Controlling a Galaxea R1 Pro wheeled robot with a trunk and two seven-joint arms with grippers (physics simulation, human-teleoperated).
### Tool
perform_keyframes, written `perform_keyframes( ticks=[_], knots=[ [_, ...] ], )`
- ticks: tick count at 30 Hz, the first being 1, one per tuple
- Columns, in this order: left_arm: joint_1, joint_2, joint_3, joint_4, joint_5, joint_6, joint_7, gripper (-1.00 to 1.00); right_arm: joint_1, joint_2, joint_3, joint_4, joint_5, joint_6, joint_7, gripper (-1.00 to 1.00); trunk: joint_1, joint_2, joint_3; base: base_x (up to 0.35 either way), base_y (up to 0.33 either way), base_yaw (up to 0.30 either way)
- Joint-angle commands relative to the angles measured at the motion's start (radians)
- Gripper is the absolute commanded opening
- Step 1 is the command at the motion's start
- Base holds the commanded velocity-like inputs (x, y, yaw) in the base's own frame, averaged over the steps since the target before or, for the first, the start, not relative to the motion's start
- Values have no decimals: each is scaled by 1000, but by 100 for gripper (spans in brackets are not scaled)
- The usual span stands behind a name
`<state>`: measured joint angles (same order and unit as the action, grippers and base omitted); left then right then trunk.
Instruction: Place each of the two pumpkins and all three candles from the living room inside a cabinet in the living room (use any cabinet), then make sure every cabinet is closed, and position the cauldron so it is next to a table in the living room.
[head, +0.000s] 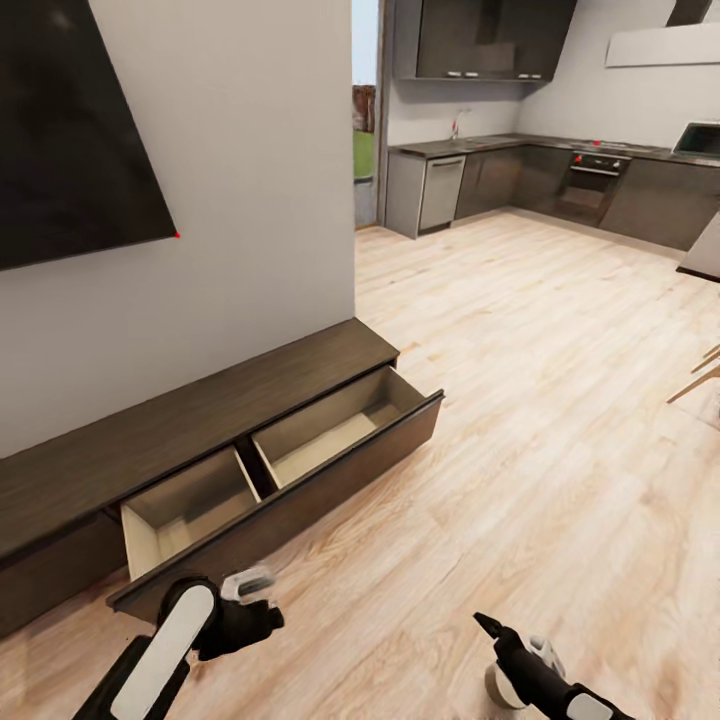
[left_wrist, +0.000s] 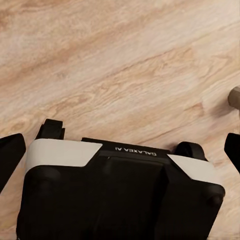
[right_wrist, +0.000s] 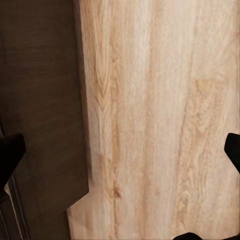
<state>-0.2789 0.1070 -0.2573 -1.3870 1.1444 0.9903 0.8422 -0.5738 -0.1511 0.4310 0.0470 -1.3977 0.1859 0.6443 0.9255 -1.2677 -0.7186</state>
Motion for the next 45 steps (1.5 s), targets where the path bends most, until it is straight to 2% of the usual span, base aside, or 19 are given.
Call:
perform_keyframes(
  ticks=[1, 4, 8, 14, 16, 18, 21, 23, 30, 32, 34, 38, 41, 45],
  knots=[
    [-9, -13, -3, 32, -15, 1, 11, 100, -1, 0, 6, 4, -11, 1, 5, 100, -4, 7, 2, 0, 0, -13],
    [-34, -44, -5, 121, -92, 1, 0, 100, -1, -4, 7, 3, -11, -7, 4, 100, -15, 28, 9, 0, 0, -6],
    [-47, -74, -7, 168, -155, -1, -6, 100, -1, -6, 7, 2, -10, -11, 3, 100, -31, 56, 20, 0, 0, -1],
    [-56, -82, -11, 180, -178, -2, -39, 100, -1, -7, 7, 3, -9, -38, 1, 100, -54, 98, 36, 0, 0, -104],
    [-58, -82, -32, 197, -200, -12, -73, 100, -1, -7, 8, 3, -9, -42, -1, 100, -54, 98, 36, 0, 0, -219],
    [-62, -82, -66, 214, -243, -44, -122, 100, -1, -7, 8, 3, -9, -44, -2, 100, -54, 98, 35, 0, 0, -248],
    [-63, -82, -91, 220, -271, -70, -154, 100, -1, -7, 8, 3, -9, -44, -3, 100, -54, 98, 34, 0, 0, -263],
    [-62, -80, -107, 218, -279, -80, -166, 100, -1, -7, 8, 3, -9, -45, -3, 100, -54, 98, 34, 0, 0, -274],
    [-62, -81, -130, 223, -286, -89, -176, 100, -1, -7, 8, 3, -7, -65, -3, 100, -54, 98, 34, 0, 0, -279],
    [-62, -81, -149, 220, -287, -89, -176, 100, -1, -7, 8, 3, -7, -69, -4, 100, -54, 98, 34, 0, 0, -280],
    [-62, -81, -187, 215, -288, -100, -176, 100, -1, -7, 8, 4, -6, -72, -5, 100, -54, 98, 34, 0, 0, -280],
    [-62, -76, -280, 212, -290, -189, -176, 100, -1, -7, 8, 3, -6, -74, -7, 100, -54, 98, 34, 0, 0, -281],
    [-62, -71, -360, 205, -291, -231, -177, 100, -1, -9, 8, 4, -5, -74, -11, 100, -54, 98, 34, 0, 0, -281],
    [-62, -60, -395, 182, -305, -277, -181, 100, -1, -13, 8, 4, -4, -87, -15, 100, -54, 98, 34, 0, 0, -281]
  ],
)
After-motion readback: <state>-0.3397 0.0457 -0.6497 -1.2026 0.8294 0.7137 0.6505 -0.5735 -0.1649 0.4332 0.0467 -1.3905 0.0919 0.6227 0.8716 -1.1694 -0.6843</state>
